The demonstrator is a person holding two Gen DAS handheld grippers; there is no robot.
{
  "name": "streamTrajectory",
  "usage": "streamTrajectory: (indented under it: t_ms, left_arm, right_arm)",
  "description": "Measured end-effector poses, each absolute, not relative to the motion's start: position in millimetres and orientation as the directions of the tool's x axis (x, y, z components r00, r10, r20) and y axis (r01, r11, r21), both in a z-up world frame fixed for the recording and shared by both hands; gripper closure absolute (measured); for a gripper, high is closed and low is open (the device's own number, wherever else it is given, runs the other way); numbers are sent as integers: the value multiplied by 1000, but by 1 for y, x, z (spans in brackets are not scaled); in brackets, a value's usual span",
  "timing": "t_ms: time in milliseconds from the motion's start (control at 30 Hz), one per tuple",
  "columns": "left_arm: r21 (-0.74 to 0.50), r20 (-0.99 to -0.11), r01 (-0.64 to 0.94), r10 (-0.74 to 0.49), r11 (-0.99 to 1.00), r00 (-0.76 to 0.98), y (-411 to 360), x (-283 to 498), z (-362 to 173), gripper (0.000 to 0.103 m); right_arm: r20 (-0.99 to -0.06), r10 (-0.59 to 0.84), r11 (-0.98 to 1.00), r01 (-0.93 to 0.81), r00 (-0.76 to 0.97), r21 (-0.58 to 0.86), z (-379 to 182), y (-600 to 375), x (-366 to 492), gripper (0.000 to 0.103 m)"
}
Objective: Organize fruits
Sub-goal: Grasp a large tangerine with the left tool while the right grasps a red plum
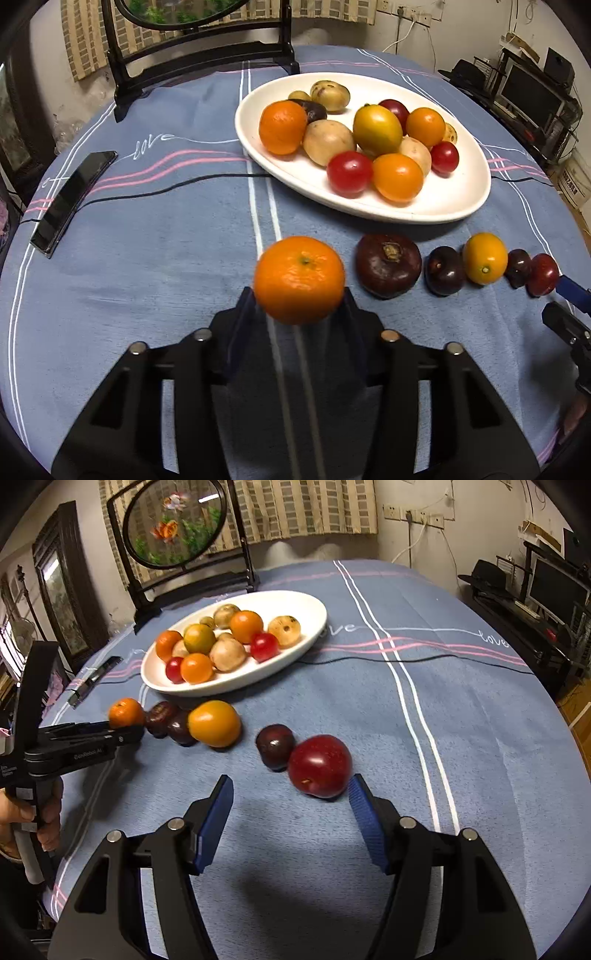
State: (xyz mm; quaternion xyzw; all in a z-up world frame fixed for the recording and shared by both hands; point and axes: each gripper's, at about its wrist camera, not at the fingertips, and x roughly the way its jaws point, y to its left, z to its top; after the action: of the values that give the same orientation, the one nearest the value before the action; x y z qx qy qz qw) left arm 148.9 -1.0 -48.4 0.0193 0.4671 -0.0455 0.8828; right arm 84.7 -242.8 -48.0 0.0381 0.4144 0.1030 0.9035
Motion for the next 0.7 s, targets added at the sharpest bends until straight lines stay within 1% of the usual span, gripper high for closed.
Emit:
streamTrajectory:
  t_ms: [267, 400, 433, 467, 500, 533, 567, 700]
  left_arm:
    - [14, -807, 113, -55, 994, 588, -3, 144, -50, 59]
    - [-9, -810, 113, -73, 994, 581, -1, 144, -49, 59]
    - [-12, -811, 112, -76, 994, 580, -1, 144, -49, 59]
    - [-14, -812, 113, -77, 994, 579, -1, 144, -49, 59]
    - [-14, -812, 113, -77, 993, 579, 0, 144, -49, 59]
    - [-14, -812, 113, -77, 993, 578, 0, 145, -49, 59]
    - [-13, -813, 114, -76, 993, 577, -1, 145, -49, 59]
    - [-26, -818, 109, -84, 994, 570, 2, 144, -48, 60]
  right_arm:
    - [-782, 161, 987, -115, 602, 115, -58, -246, 99, 38]
    - [-792, 134, 991, -103, 596, 90, -60, -244, 109, 38]
    - [-794, 129, 991, -102, 595, 84, -60, -244, 111, 39]
    - [-796, 130, 991, -107, 592, 82, -61, -243, 113, 47]
    - [-791, 161, 986, -129, 590, 105, -59, -242, 115, 53]
    - [-789, 159, 986, -130, 593, 101, -58, -242, 115, 56]
    - [-789, 147, 988, -129, 597, 87, -56, -241, 114, 61]
    - [-794, 166, 985, -144, 586, 99, -53, -242, 110, 62]
